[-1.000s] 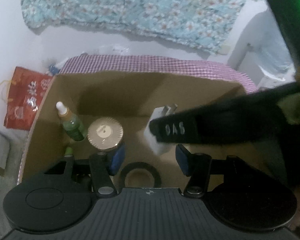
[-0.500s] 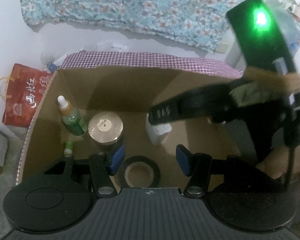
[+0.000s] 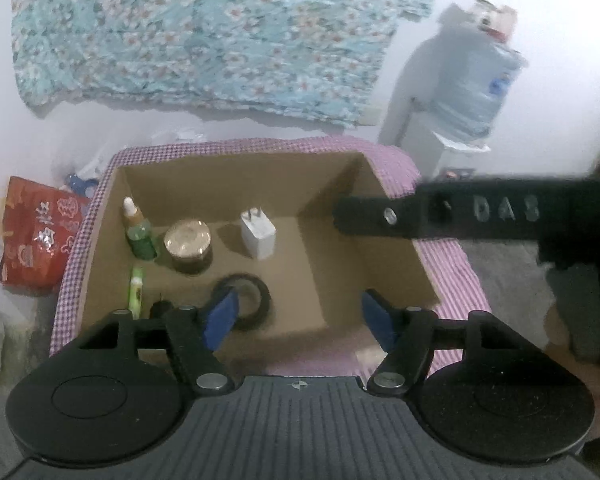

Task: Organize rigid objects
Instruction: 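Move the right tool back to the white supplement bottle and grasp it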

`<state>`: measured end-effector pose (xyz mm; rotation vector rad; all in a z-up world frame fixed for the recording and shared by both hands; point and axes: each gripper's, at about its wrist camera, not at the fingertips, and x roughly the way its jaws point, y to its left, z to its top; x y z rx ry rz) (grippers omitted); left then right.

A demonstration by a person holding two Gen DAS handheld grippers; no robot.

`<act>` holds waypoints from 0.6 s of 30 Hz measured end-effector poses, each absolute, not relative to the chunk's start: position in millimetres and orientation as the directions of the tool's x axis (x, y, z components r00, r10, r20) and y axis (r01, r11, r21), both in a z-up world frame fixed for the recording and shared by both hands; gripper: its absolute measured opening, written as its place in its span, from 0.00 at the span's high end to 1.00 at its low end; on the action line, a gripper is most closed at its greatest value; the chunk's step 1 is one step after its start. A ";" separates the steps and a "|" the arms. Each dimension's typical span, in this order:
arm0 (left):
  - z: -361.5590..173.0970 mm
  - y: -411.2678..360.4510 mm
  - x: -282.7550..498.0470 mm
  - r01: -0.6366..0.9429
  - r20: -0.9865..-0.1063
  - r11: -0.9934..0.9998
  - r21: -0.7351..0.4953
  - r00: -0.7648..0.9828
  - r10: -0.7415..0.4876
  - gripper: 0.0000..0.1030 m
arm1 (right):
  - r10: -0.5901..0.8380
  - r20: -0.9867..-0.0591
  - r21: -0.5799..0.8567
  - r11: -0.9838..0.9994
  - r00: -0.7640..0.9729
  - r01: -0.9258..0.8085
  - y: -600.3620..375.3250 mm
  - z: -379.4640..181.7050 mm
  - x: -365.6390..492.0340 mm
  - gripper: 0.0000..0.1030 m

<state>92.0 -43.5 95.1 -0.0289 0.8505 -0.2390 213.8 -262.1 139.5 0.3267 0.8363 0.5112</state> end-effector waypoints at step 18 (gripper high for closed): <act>56.6 -15.7 19.7 0.178 -0.780 0.979 -0.098 0.597 -0.186 0.31 | 0.561 -0.661 0.561 0.811 0.499 -0.168 -269.4 86.0 114.2 0.42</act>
